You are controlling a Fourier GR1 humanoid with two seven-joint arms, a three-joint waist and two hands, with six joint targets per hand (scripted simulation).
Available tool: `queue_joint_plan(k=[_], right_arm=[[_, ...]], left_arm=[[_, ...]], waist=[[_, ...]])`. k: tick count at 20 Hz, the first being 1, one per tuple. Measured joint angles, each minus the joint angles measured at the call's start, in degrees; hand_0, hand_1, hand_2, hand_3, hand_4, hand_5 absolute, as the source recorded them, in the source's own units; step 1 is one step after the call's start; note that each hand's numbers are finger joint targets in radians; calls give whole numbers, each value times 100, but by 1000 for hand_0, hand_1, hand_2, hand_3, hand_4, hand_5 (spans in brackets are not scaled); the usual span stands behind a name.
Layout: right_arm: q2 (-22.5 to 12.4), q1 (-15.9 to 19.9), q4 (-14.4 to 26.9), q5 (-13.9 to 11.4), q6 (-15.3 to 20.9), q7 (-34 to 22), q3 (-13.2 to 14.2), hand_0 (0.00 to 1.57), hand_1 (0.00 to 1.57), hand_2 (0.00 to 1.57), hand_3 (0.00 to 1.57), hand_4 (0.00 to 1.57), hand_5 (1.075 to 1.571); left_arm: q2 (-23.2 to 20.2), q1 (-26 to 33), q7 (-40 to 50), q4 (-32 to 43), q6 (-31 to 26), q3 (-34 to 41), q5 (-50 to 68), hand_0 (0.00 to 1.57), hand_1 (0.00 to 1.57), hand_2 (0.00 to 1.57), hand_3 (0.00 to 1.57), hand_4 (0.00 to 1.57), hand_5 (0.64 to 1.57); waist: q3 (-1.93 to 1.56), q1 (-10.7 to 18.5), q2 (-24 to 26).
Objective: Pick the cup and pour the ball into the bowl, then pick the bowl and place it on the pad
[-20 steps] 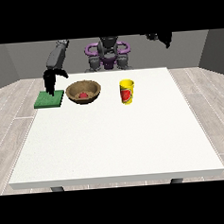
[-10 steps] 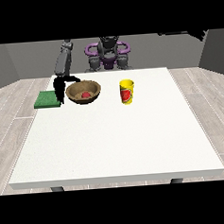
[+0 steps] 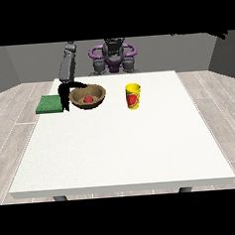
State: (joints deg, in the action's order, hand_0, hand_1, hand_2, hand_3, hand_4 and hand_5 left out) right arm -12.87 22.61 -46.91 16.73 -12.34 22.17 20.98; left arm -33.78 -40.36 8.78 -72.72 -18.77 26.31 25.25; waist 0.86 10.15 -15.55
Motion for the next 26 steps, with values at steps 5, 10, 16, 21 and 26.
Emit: queue_joint_plan(k=[5, 10, 16, 21, 26], right_arm=[[202, 288, 340, 16, 203, -11, -33, 578, 578, 0, 0, 399, 1531], [178, 157, 370, -69, 642, 241, 68, 1571, 1571, 1571, 1571, 1094, 1459], [188, -26, 122, -115, 939, 382, 50, 1571, 1571, 1571, 1571, 1071, 1494], [98, 26, -33, -62, 1241, -389, -45, 1571, 1571, 1571, 1571, 1047, 1533], [-349, 266, -89, -232, 1502, -1758, -262, 1571, 1571, 1571, 1571, 1032, 1532]], left_arm=[[-219, 71, 98, 150, -107, 126, 152, 0, 0, 0, 0, 211, 1506], [-363, -2, 156, 80, -202, 216, 327, 0, 0, 0, 0, 407, 1547], [-457, -11, 106, 87, -290, 323, 447, 0, 0, 0, 0, 671, 1570], [-536, 73, 107, 341, -401, 365, 477, 0, 0, 0, 0, 729, 1569], [-626, 321, 16, 791, -465, 446, 394, 0, 0, 0, 0, 725, 1569]], waist=[[-22, -58, 65], [88, 63, -25], [118, 188, -127], [13, 160, 38], [-53, -160, 445]])
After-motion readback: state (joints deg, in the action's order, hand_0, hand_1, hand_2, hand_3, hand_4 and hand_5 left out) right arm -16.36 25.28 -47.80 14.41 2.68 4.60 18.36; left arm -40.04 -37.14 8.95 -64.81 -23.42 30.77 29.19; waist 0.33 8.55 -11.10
